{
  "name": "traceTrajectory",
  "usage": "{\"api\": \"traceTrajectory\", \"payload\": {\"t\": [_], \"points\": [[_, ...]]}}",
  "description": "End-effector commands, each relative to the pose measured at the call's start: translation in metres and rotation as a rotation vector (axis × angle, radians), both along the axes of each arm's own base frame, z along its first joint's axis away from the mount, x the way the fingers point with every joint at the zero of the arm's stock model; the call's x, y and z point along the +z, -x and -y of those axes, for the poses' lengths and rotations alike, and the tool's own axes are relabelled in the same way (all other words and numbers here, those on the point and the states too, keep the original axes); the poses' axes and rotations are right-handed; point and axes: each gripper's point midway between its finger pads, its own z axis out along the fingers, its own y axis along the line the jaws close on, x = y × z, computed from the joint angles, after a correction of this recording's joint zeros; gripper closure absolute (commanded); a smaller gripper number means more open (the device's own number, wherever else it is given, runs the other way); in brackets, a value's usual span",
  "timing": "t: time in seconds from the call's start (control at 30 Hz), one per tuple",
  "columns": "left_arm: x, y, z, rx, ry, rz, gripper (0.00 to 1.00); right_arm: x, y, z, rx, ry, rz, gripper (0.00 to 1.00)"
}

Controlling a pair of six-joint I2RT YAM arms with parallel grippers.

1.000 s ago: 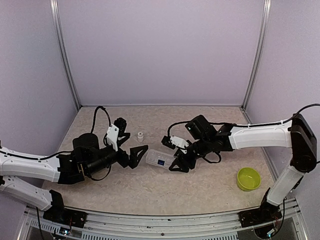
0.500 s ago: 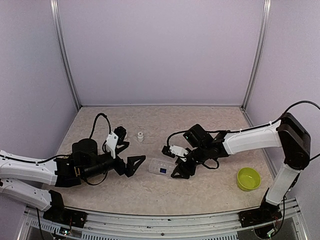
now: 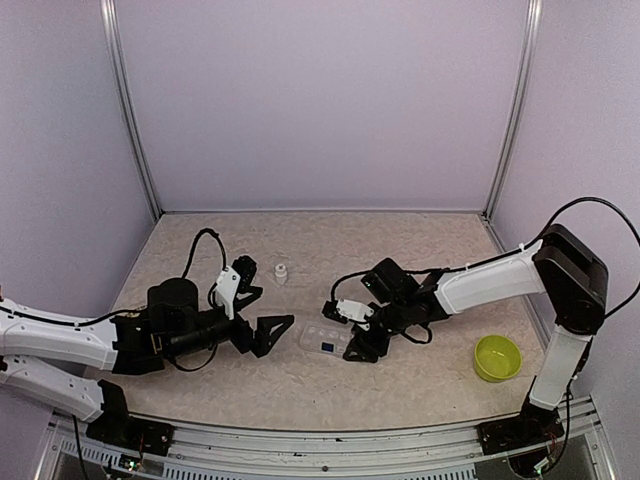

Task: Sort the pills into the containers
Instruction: Place the pill container at the center of the board.

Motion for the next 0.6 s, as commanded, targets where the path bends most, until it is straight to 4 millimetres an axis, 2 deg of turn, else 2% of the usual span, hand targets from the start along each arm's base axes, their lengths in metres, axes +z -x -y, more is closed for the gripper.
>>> {"api": "traceTrajectory", "payload": {"t": [0.0, 0.3, 0.57], "points": [[-0.002, 0.004, 0.004, -0.023, 0.019, -0.011, 0.01, -0.018, 0.006, 0.006, 0.007, 0.060, 0.003, 0.30], [-0.003, 0.004, 0.006, -0.029, 0.012, -0.011, 0.01, -0.020, 0.004, 0.009, -0.002, 0.085, 0.024, 0.17], [-0.019, 0.006, 0.017, -0.087, -0.060, 0.011, 0.01, -0.008, -0.004, 0.018, -0.068, 0.112, 0.062, 0.00]]}}
